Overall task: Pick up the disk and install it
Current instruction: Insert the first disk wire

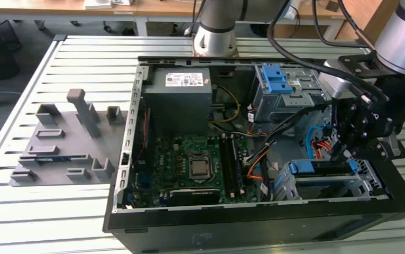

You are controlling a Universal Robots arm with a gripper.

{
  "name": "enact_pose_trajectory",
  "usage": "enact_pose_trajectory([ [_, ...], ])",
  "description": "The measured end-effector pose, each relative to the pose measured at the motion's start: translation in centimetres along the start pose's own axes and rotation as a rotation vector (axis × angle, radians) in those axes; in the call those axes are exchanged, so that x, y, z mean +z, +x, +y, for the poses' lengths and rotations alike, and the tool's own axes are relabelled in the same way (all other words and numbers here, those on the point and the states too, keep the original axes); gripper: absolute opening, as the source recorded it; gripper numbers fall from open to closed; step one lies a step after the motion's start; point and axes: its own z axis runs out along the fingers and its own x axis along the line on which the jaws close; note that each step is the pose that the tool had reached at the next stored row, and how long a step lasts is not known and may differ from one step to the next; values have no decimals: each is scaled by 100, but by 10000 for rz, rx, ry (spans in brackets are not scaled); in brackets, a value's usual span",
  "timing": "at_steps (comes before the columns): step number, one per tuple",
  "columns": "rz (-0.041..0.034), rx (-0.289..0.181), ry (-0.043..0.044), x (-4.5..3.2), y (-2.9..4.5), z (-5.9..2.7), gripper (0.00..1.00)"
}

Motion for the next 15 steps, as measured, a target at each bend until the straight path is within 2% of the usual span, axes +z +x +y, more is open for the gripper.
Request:
enact_pose_trajectory([
  [15,7,327,-27,20,10,0,16],
])
